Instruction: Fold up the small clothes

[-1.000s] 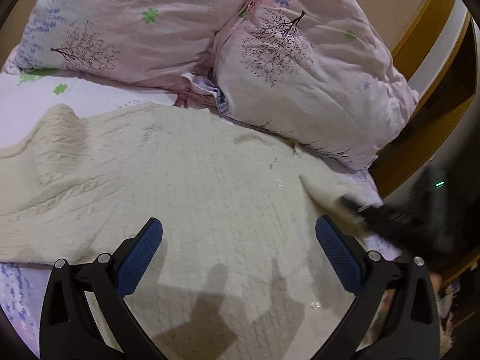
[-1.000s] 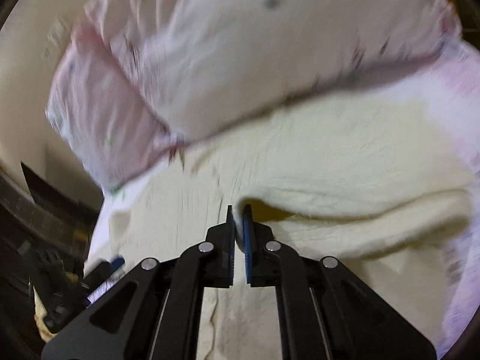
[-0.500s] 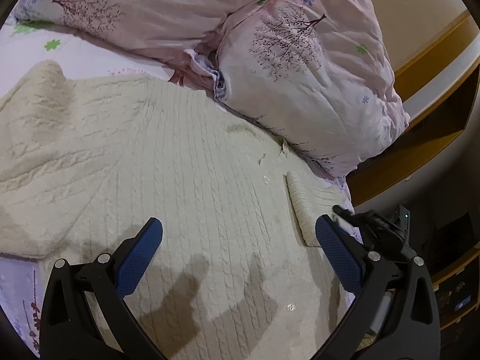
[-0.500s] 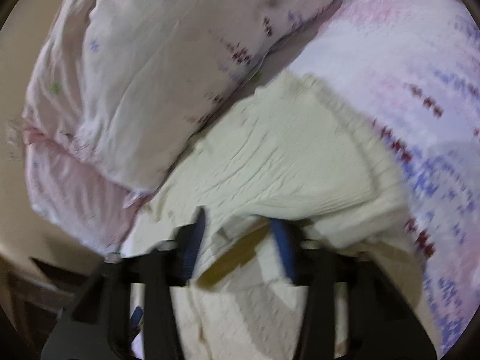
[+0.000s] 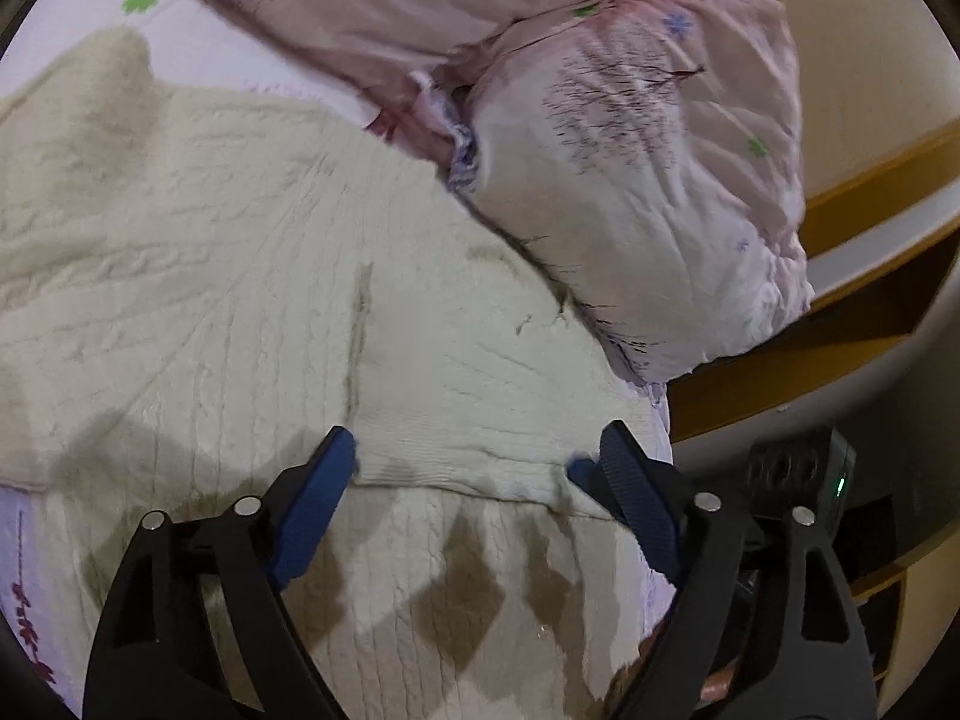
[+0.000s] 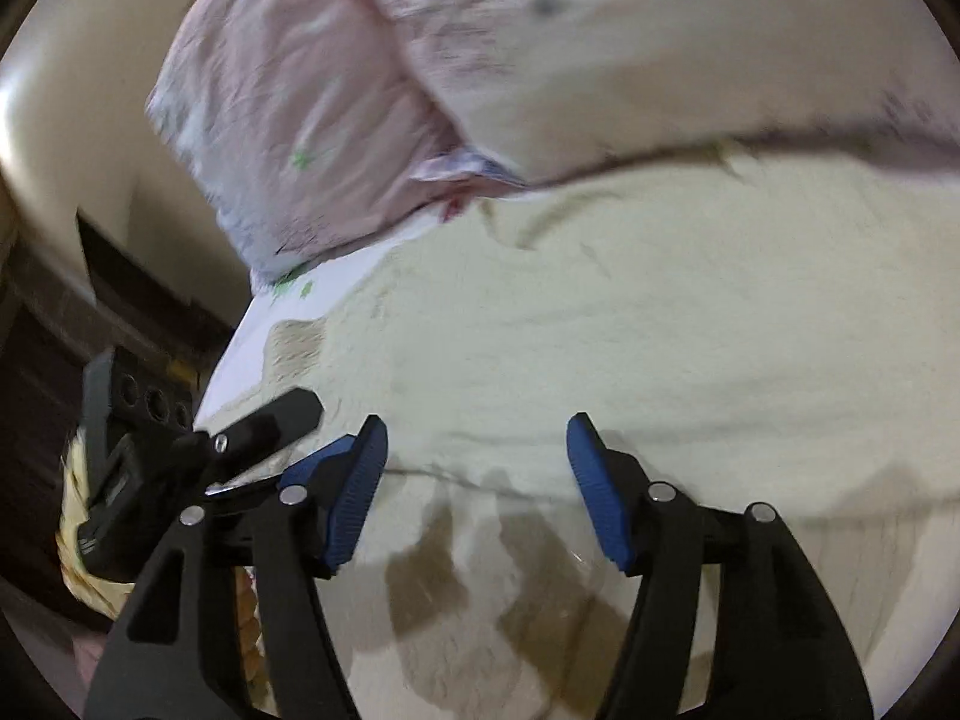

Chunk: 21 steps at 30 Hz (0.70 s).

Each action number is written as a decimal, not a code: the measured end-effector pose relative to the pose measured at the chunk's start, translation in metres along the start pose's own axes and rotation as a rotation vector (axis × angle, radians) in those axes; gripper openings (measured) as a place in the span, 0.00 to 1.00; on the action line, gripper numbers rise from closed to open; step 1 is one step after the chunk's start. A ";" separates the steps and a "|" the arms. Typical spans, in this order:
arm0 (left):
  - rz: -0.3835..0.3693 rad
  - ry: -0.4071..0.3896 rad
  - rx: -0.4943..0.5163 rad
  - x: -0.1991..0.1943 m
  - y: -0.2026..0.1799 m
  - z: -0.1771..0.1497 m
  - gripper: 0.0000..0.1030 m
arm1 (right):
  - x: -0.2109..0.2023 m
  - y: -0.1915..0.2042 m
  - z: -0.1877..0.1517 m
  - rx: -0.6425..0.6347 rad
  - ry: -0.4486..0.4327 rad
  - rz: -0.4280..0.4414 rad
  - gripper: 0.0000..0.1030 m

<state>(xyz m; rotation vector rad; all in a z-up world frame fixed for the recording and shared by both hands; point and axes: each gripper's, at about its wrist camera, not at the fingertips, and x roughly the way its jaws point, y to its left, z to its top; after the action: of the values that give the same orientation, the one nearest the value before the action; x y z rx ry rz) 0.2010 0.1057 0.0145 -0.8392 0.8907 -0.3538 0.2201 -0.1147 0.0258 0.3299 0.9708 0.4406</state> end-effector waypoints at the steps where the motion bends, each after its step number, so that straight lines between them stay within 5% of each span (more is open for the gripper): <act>1: 0.004 0.004 -0.012 0.002 0.002 0.001 0.80 | -0.007 -0.013 -0.002 0.055 0.005 0.004 0.60; 7: 0.063 0.001 -0.053 0.012 0.006 0.006 0.66 | -0.047 -0.080 -0.025 0.289 -0.023 -0.036 0.61; 13: 0.149 0.032 -0.032 0.029 0.003 0.014 0.34 | -0.082 -0.126 -0.048 0.429 -0.119 -0.041 0.61; 15: 0.175 0.044 -0.023 0.036 0.003 0.018 0.12 | -0.088 -0.136 -0.049 0.458 -0.141 -0.044 0.61; 17: 0.163 0.049 0.017 0.041 -0.001 0.023 0.03 | -0.089 -0.143 -0.048 0.489 -0.167 -0.024 0.61; 21: 0.138 -0.031 0.084 0.021 -0.012 0.040 0.03 | -0.090 -0.148 -0.043 0.513 -0.204 -0.033 0.59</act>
<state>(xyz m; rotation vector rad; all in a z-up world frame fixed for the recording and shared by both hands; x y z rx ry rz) 0.2459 0.1052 0.0257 -0.7004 0.8935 -0.2546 0.1710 -0.2839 -0.0006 0.8049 0.8776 0.1169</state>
